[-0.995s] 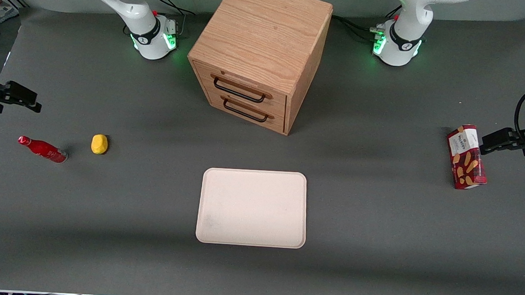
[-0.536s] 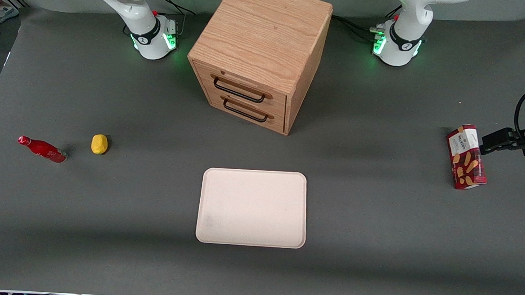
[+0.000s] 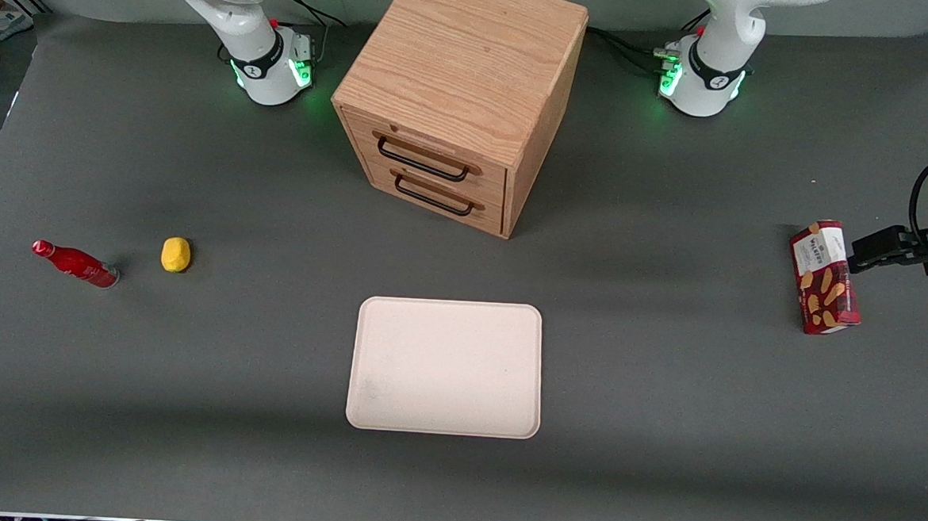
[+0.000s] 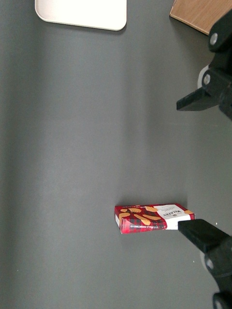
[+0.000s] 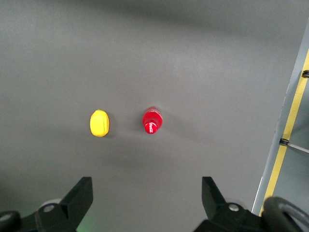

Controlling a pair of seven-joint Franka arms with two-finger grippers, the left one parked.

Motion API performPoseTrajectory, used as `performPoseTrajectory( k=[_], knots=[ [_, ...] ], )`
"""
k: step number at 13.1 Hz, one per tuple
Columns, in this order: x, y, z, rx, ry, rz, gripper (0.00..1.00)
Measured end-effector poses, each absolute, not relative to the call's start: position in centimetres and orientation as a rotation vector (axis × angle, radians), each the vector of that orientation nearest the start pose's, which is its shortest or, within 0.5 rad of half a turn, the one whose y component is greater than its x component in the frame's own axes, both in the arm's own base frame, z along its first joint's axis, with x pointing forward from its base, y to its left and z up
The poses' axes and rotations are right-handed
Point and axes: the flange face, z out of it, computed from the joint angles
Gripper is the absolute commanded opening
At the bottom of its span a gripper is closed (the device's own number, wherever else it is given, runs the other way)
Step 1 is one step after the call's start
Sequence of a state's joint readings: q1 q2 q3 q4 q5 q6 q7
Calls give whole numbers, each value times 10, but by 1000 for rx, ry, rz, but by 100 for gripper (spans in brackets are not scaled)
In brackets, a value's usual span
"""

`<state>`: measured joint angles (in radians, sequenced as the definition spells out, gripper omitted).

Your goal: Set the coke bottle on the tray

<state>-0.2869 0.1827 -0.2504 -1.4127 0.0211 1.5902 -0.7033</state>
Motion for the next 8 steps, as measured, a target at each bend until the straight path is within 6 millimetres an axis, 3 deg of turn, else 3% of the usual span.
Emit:
performPoseTrajectory(
  k=[3, 8],
  knots=[
    [540, -298, 579, -3140, -274, 36, 100],
    [549, -301, 503, -3141, -270, -6, 100]
  ],
)
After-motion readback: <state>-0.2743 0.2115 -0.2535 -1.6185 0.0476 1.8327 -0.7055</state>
